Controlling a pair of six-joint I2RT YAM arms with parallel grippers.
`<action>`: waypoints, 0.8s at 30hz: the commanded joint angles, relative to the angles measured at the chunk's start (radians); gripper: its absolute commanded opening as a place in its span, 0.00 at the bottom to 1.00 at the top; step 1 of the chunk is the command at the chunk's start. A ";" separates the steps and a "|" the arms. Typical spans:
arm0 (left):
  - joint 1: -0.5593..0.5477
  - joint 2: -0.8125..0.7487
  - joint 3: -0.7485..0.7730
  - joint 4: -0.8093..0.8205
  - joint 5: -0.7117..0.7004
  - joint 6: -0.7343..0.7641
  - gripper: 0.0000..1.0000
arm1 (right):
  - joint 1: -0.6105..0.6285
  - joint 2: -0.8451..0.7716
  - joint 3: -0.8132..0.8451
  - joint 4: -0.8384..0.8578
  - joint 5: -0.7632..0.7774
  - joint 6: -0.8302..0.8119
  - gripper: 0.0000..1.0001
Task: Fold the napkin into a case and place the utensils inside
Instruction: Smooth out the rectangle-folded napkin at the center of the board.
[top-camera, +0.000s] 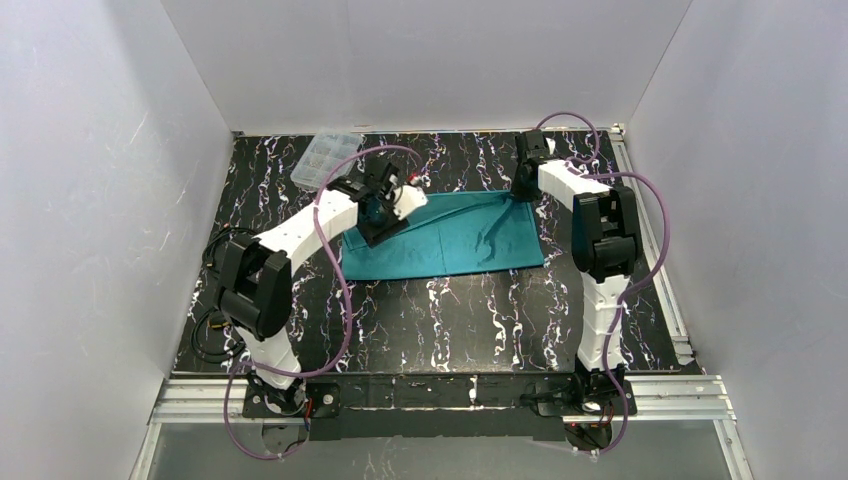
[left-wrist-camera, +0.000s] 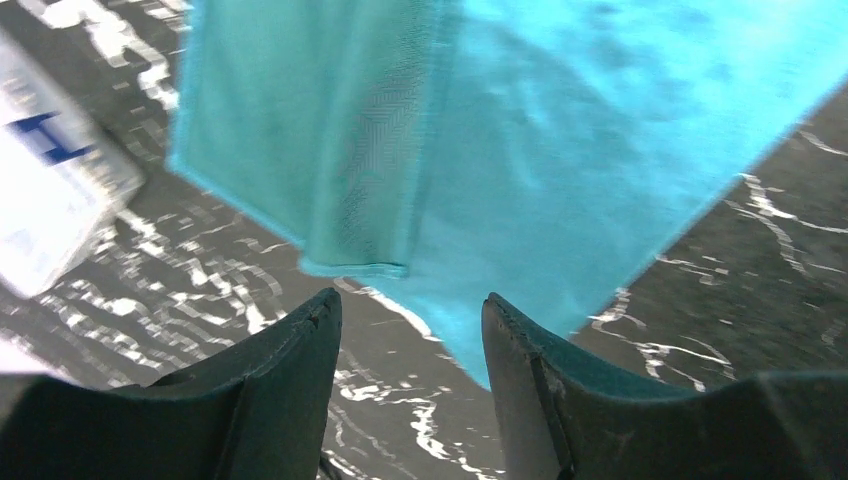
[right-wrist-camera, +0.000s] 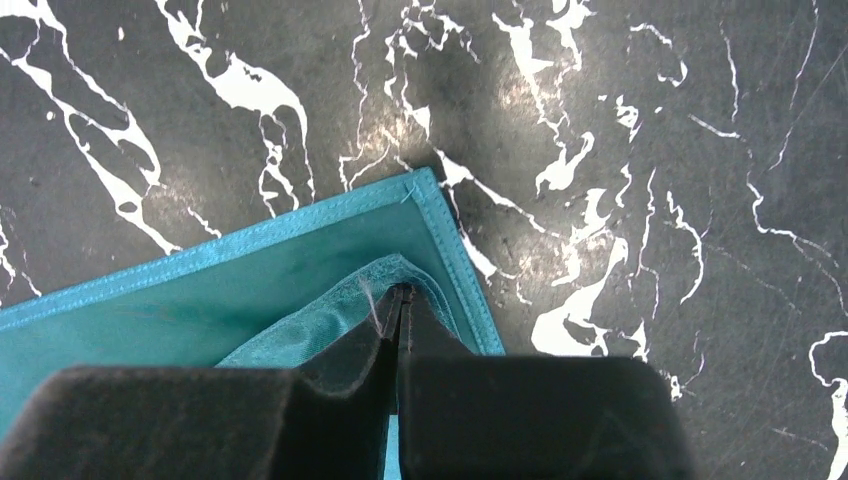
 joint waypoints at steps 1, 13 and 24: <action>-0.056 -0.006 -0.061 -0.062 0.062 -0.031 0.53 | -0.008 0.037 0.079 -0.029 0.033 -0.002 0.08; -0.103 0.121 0.067 -0.065 0.184 -0.104 0.52 | -0.008 0.036 0.063 -0.031 0.051 -0.005 0.08; -0.081 0.204 0.085 -0.070 0.051 -0.032 0.53 | -0.008 0.019 0.037 -0.022 0.061 -0.014 0.07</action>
